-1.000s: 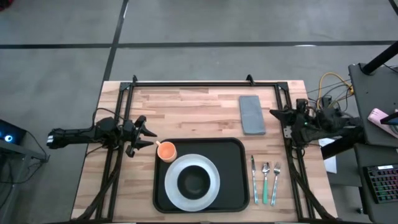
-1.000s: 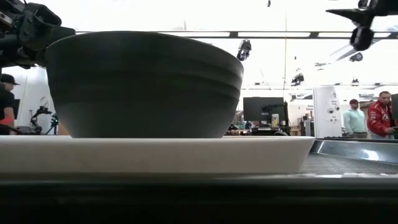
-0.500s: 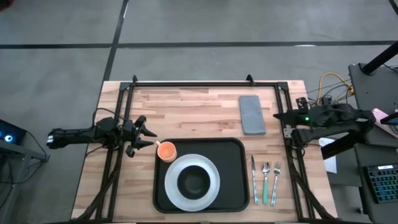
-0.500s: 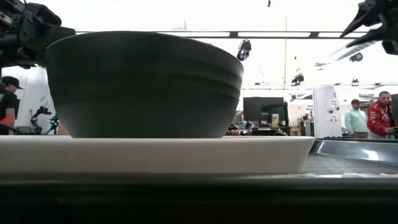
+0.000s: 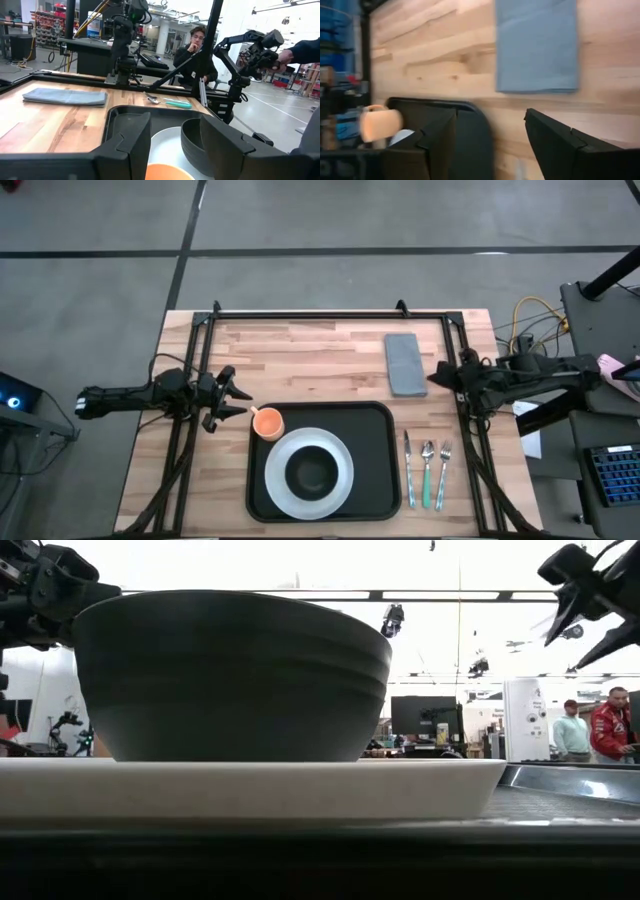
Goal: Set up tray
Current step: Put the gray napkin to the right of the white plate on the black tray
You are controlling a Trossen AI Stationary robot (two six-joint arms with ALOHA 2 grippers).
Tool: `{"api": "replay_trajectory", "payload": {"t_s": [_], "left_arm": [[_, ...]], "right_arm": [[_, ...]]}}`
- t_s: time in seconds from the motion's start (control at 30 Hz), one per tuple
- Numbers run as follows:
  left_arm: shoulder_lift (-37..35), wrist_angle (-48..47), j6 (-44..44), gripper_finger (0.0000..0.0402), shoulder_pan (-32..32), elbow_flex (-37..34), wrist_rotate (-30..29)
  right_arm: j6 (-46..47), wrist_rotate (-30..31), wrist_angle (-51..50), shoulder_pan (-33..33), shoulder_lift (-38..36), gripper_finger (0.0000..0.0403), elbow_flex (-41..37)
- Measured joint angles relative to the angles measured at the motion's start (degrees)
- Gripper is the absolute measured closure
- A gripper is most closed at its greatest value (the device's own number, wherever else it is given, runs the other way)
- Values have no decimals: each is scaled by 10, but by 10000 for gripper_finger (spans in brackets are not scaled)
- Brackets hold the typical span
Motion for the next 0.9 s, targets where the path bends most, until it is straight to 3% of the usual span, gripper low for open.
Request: {"api": "replay_trajectory", "payload": {"t_s": [0.17,0.27,0.4,0.7,0.77,0.9], "left_arm": [[0,0,0,251,0,0,0],[0,0,0,251,0,0,0],[0,0,0,251,0,0,0],[0,0,0,251,0,0,0],[0,0,0,251,0,0,0],[0,0,0,251,0,0,0]], "right_arm": [[-33,9,126,-33,10,172,-29],[-76,-20,188,-85,30,172,-40],[-175,-131,276,-206,70,172,-42],[-375,-435,292,-537,148,170,-40],[-412,-470,276,-582,156,170,-40],[-478,-472,206,-630,160,170,-43]]}}
